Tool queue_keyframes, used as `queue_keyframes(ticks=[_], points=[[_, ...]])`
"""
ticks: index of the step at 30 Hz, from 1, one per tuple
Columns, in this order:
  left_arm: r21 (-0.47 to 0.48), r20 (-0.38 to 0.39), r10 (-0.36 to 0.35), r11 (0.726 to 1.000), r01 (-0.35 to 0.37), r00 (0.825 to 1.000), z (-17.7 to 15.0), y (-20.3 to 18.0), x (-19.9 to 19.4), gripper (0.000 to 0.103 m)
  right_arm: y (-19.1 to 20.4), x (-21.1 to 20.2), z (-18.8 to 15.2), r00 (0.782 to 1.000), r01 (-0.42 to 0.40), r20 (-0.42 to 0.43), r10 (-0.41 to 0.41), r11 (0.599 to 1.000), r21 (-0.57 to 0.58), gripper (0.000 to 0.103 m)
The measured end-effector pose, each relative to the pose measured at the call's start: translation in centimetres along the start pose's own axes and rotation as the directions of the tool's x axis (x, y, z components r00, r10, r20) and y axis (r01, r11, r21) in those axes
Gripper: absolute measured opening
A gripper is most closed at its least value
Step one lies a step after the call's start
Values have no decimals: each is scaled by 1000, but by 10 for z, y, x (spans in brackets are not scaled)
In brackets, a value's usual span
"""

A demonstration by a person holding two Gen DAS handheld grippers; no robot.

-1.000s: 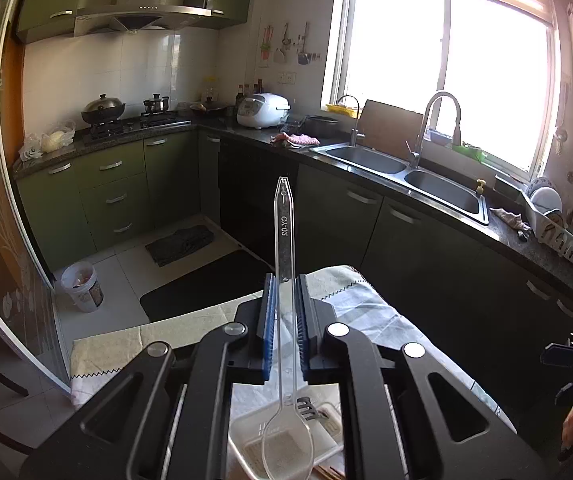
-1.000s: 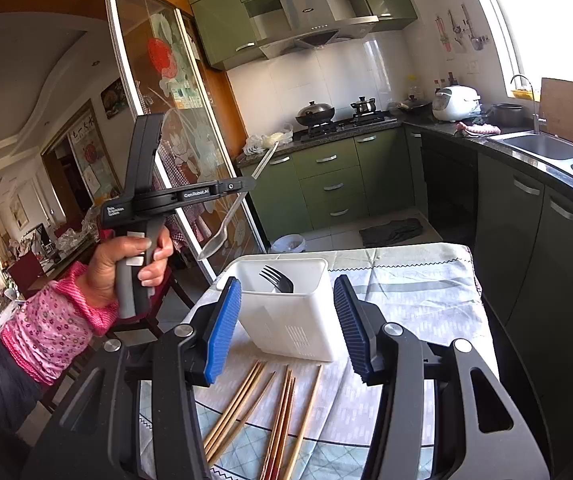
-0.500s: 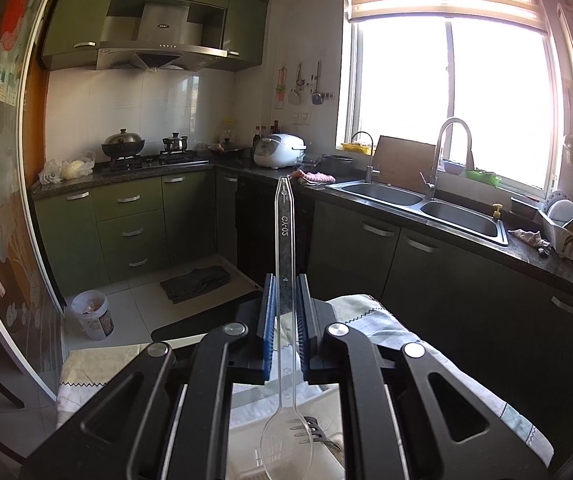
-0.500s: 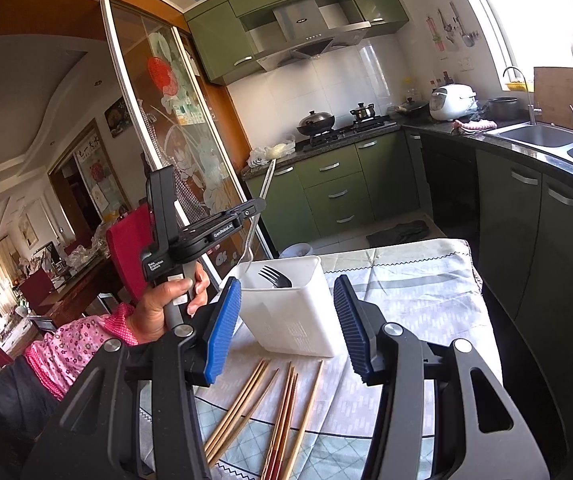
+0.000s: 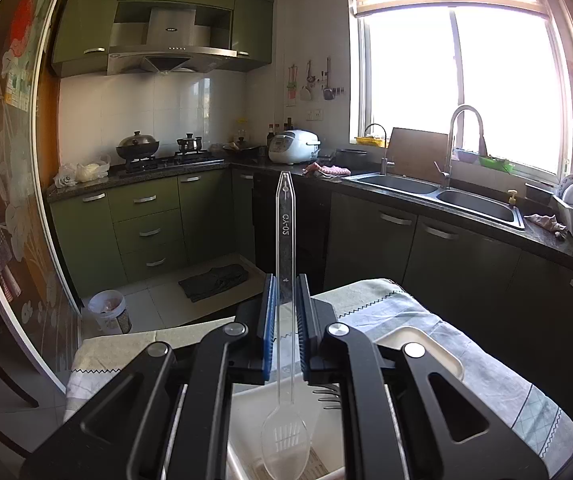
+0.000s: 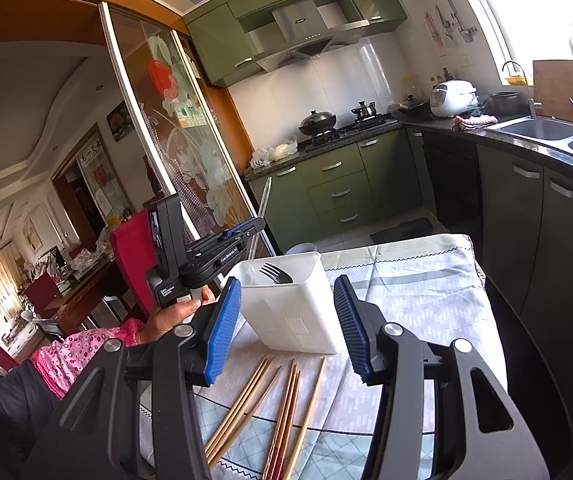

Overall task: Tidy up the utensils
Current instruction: 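Lower the clear spoon into the white holder and open the left tool, then grasp one wooden chopstick with the left tool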

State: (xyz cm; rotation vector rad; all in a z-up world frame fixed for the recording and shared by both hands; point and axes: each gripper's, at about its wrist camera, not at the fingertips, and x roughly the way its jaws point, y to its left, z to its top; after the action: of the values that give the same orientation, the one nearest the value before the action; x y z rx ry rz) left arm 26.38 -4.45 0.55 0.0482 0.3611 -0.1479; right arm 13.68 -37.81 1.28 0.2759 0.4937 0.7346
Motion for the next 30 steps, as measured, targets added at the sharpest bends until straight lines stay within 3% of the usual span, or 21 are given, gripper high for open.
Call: queue_keyframes(ticks=[4,11,14,15,18,21,25,27,30], points=[[2,-7,-12,1000,12,1000,-1,-1,-5,13,2,2,-3,1000,3,-10,-3,1000,-9,49],[-4,-12,-2,1000,2,1000,1,-2,-32,40,1,2,-9,1000,3,-22,-3,1000,-12,49],[-6,-17,25,1000,-25,1000,3,-4,-63,54,4,4,-15,999,32,-38,-33,999,-33,56],[-14,-31,38,999,-39,999,1,-4,-74,61,4,6,-18,998,44,-48,-46,998,-39,56],[-35,-146,77,996,-83,986,-13,-2,-97,66,5,15,-24,992,87,-81,-91,994,-61,56],[-48,-322,98,992,-120,941,-41,0,-105,66,7,26,-32,984,121,-122,-131,988,-92,56],[-86,-547,89,983,-161,833,-86,6,-95,66,5,43,-46,970,121,-197,-140,987,-107,56],[-113,-625,62,979,-169,778,-104,8,-86,57,4,51,-53,963,120,-230,-142,987,-110,56],[-105,-681,73,975,-196,728,-125,4,-73,50,1,60,-65,951,117,-273,-142,987,-107,56]])
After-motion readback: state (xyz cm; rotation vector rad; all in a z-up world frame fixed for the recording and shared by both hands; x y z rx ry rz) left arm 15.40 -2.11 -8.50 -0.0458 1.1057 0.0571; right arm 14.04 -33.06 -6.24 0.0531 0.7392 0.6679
